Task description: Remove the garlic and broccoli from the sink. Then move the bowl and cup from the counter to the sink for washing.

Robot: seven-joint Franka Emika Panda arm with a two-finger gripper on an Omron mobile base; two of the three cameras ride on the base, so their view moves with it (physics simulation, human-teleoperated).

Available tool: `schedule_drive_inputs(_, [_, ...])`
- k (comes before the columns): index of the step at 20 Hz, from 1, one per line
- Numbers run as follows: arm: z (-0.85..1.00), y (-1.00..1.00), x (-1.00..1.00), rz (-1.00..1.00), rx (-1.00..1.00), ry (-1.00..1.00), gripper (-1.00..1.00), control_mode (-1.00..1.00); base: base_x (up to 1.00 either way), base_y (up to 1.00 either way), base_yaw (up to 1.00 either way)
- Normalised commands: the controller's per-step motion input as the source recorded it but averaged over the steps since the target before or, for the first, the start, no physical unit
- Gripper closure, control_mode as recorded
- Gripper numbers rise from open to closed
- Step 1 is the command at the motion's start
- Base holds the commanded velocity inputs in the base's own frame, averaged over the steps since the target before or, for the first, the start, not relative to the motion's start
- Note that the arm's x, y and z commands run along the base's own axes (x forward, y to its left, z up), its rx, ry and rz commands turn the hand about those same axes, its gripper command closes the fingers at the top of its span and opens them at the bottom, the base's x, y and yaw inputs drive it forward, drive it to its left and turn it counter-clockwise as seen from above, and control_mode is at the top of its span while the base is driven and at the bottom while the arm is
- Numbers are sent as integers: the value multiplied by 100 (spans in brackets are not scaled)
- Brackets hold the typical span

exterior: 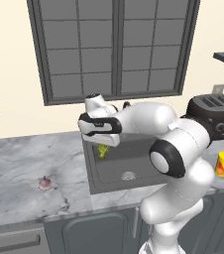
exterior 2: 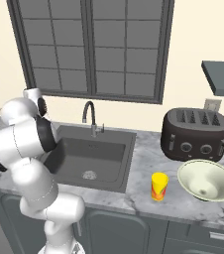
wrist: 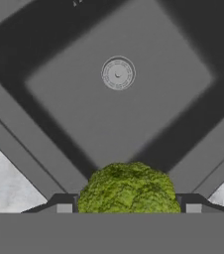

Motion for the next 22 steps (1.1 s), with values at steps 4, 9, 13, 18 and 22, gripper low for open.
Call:
schedule_drive_inputs(4, [1, 42, -10, 0, 0, -13, 100, -100, 0, 0, 0])
schedule_drive_inputs(9, [2, 39, -4, 0, 0, -8, 100, -100, 0, 0, 0])
schedule_drive_inputs(13, [5, 37, 0, 0, 0, -3, 100, -100, 0, 0, 0])
schedule_drive_inputs(18, [1, 38, 0, 0, 1, -2, 100, -100, 0, 0, 0])
schedule_drive_inputs(22, [0, 39, 0, 0, 4, -3, 100, -100, 0, 0, 0])
